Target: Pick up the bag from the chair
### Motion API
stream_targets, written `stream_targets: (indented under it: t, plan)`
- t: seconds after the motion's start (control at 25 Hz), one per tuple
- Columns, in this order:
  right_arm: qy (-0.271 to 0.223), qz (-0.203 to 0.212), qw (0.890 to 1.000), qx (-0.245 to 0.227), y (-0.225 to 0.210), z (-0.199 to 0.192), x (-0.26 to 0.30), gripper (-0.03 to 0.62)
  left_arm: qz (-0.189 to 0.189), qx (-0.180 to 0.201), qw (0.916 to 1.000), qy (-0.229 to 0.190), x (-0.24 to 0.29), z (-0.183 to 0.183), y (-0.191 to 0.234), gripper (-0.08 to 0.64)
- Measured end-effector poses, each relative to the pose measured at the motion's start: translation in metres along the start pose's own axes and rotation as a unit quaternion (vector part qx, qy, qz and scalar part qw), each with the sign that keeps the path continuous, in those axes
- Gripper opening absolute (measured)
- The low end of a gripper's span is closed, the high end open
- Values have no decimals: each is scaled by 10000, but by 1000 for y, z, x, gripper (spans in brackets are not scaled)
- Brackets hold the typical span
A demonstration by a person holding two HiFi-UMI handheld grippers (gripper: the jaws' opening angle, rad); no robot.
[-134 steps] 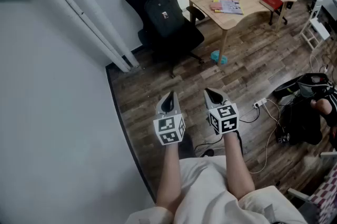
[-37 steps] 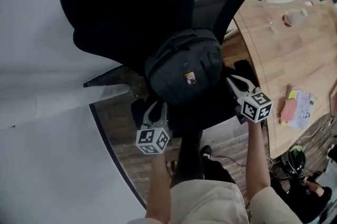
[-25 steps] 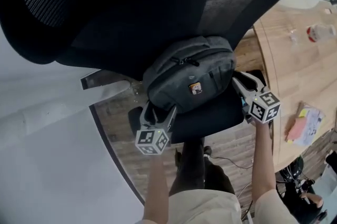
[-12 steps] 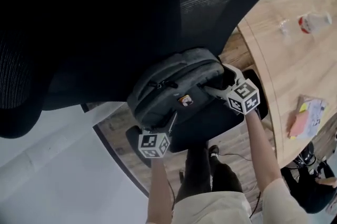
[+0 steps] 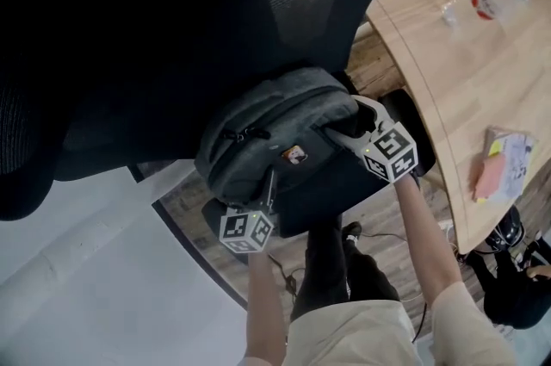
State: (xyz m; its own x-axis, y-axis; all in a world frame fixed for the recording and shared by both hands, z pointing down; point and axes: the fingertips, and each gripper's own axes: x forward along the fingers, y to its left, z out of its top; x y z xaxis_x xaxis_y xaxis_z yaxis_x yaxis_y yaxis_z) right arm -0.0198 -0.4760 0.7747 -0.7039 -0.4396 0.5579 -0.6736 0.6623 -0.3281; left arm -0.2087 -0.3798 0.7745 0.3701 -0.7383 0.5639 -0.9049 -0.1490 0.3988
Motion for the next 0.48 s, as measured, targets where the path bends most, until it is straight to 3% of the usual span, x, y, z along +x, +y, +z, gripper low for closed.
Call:
stream_targets:
  t: [0.48]
  plan:
    - [-408,-603,9971,230,52,-15,-86,317,-310,692,9970,153,-60,6,-47,198]
